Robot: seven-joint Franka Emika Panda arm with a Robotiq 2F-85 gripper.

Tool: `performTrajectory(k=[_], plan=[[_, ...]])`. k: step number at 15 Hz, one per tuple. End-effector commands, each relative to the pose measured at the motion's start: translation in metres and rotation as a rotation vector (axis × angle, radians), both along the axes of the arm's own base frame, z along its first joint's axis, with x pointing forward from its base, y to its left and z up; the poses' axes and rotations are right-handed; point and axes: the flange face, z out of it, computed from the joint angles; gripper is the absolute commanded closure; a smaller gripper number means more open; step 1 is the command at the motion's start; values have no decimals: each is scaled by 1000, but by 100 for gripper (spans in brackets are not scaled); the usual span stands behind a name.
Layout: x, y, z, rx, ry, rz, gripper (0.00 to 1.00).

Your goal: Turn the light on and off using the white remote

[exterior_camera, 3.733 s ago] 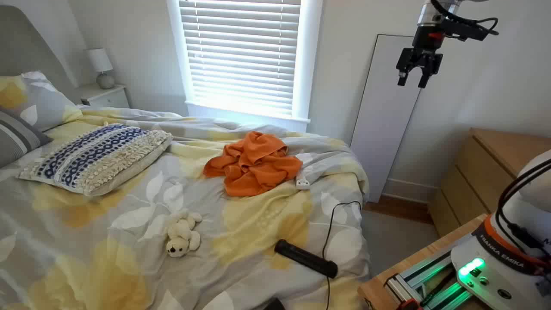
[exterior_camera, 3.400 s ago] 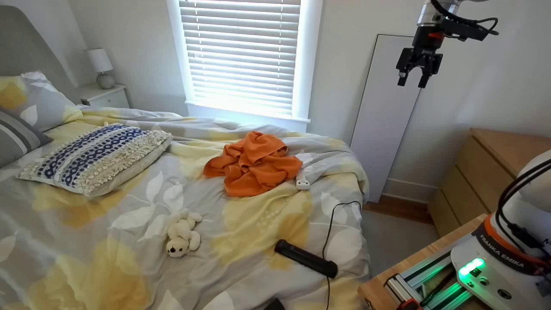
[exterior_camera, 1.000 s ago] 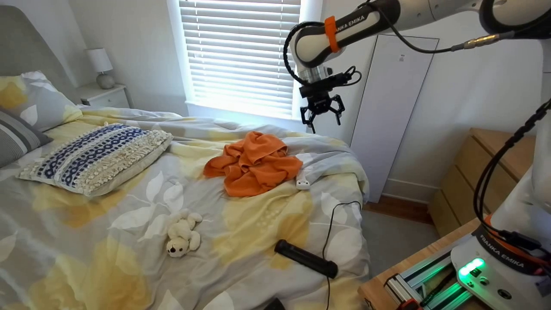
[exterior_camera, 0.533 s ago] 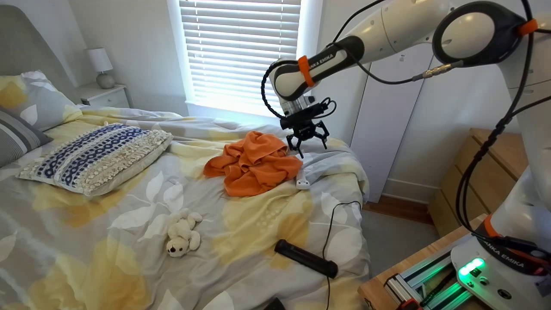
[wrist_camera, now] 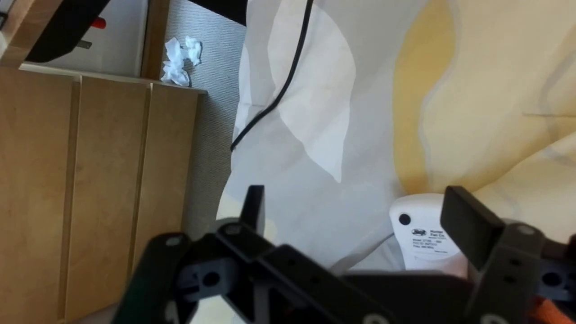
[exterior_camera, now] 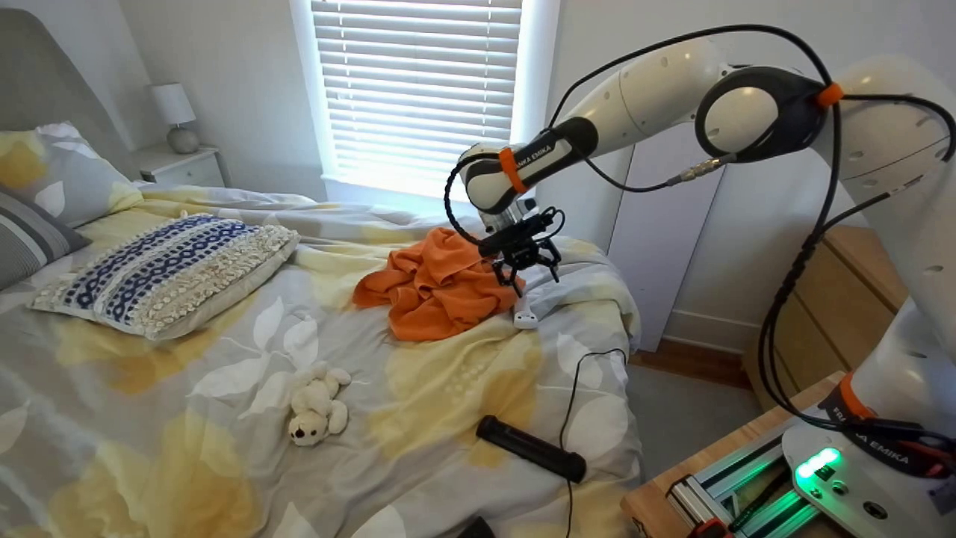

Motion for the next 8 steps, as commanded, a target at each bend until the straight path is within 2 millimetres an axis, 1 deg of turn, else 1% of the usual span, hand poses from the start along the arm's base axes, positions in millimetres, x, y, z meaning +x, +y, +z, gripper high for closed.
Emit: performTrajectory(k=[1, 3, 5, 8], plan=[[2, 1, -2, 0, -1, 2, 0], [4, 3, -1, 2, -6, 4, 0], [12, 6, -15, 36, -17, 4, 0], [19, 9, -35, 46, -44, 27, 0]])
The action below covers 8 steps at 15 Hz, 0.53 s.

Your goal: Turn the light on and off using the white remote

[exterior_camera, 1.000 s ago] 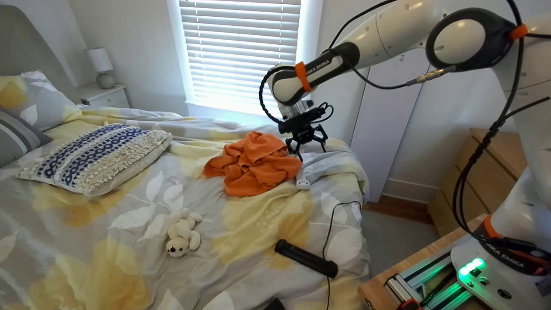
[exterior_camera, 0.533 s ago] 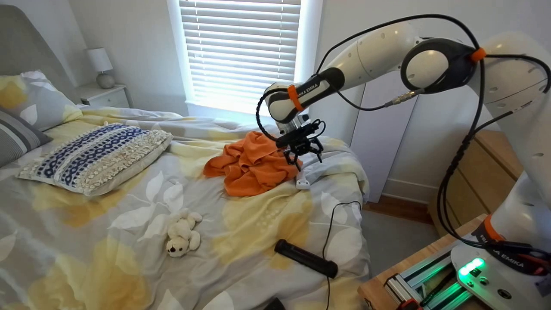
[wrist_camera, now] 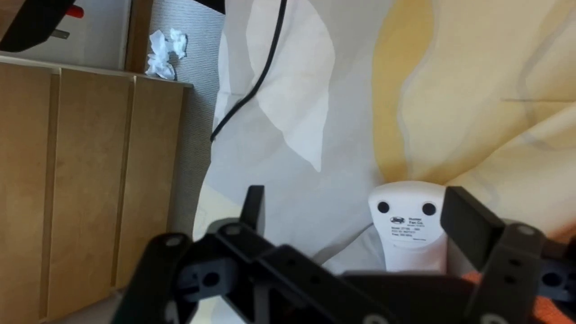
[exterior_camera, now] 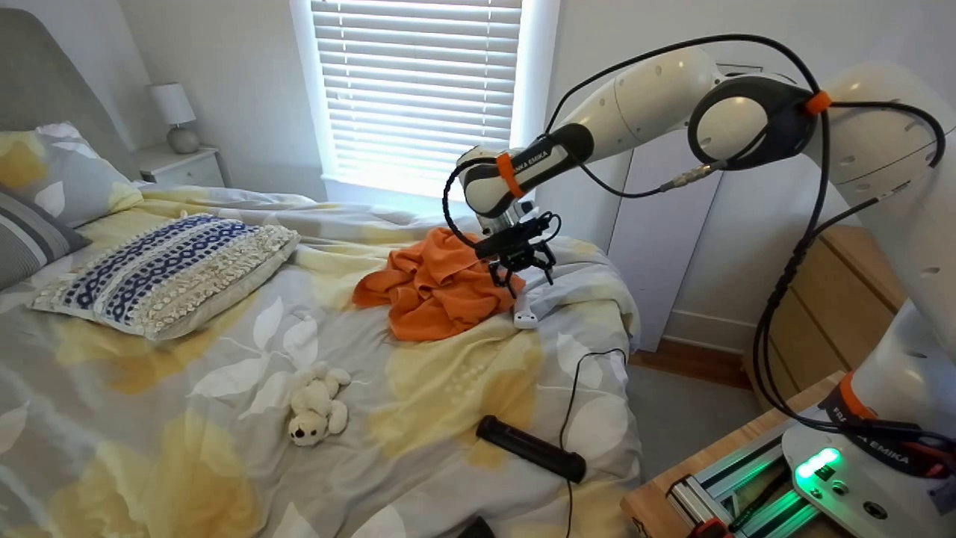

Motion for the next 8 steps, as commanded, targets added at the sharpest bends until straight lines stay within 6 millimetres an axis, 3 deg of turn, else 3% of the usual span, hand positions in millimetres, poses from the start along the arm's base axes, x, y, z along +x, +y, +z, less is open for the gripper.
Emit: performTrajectory(k=[1, 8], plan=[[13, 7, -33, 22, -34, 38, 0], [25, 1, -81, 17, -85, 52, 0]])
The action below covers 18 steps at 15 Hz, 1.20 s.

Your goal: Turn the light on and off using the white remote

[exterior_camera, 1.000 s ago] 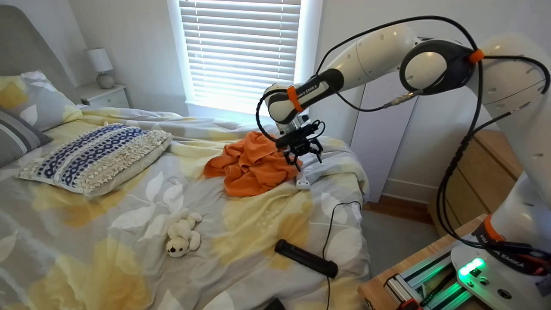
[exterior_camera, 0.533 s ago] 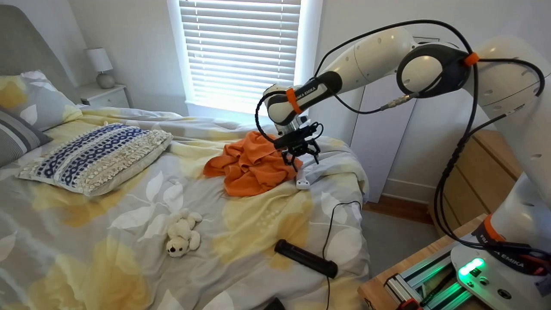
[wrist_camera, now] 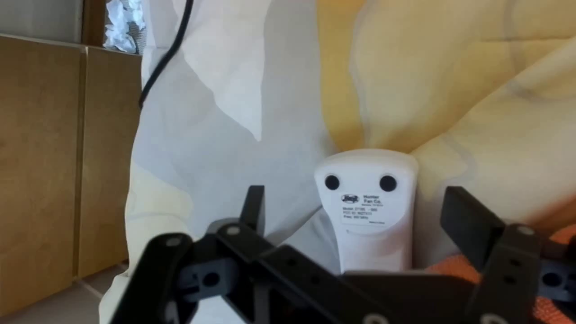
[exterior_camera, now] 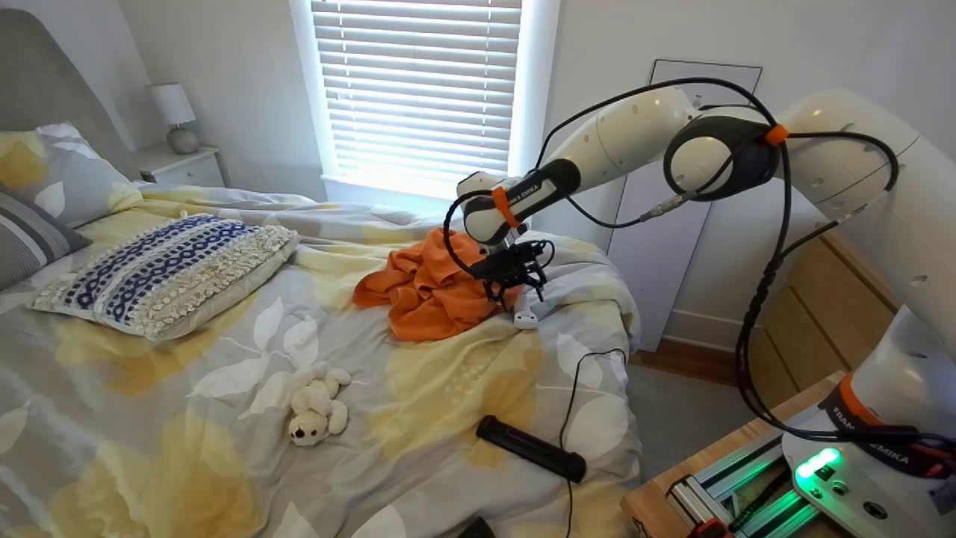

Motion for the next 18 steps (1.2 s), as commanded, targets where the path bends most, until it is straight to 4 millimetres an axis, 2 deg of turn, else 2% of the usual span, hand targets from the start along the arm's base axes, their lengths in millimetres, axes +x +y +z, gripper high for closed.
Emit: performTrajectory(k=[1, 4, 5, 7, 8, 9, 10, 11, 15, 18], plan=[[8, 3, -23, -6, -17, 31, 0], [9, 3, -34, -6, -8, 39, 0], [9, 4, -37, -9, -5, 42, 4], [10, 4, -42, -9, -1, 47, 23], [10, 5, -44, -11, 1, 50, 25], [10, 5, -46, -11, 0, 52, 32], [10, 5, -47, -13, 0, 54, 35], [10, 6, -49, -15, 2, 57, 37], [8, 8, -57, -15, 13, 69, 32], [6, 3, -62, -7, 13, 64, 37]])
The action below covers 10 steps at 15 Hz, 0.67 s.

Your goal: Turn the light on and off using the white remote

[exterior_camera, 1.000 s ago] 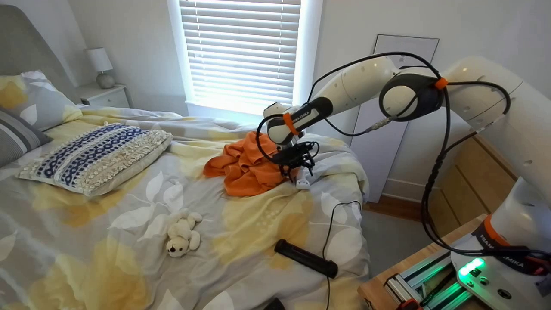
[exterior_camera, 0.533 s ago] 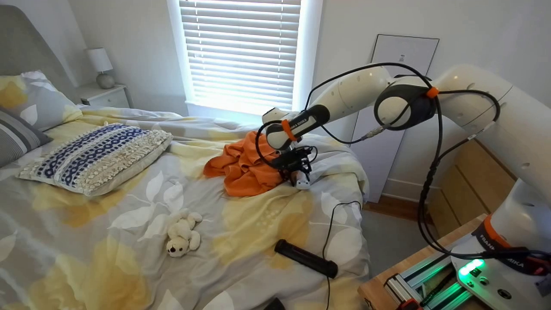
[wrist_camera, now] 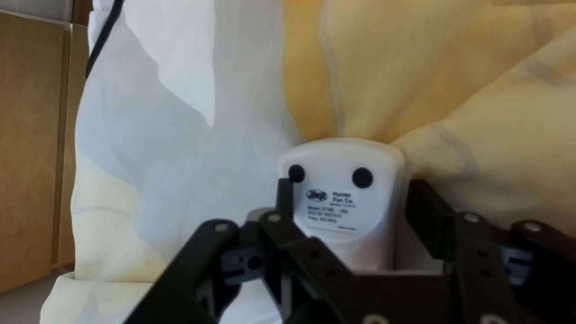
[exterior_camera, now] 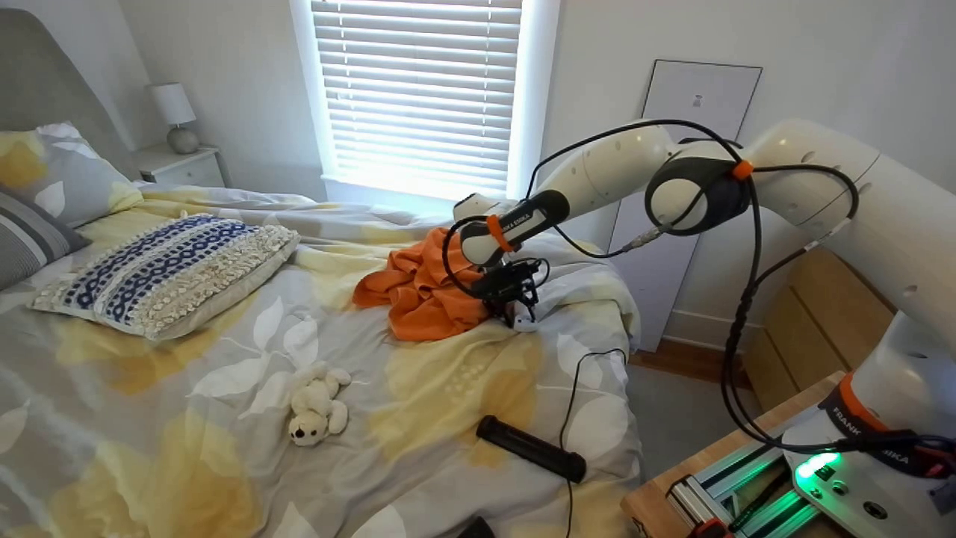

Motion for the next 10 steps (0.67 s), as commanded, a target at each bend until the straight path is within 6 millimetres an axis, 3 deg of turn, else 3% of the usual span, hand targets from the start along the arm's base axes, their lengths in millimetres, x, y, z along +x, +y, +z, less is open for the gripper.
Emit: performTrajectory(k=[1, 10], plan=[[-1, -2, -12, 3, 4, 10, 36], [-5, -41, -14, 49, -54, -70, 51]])
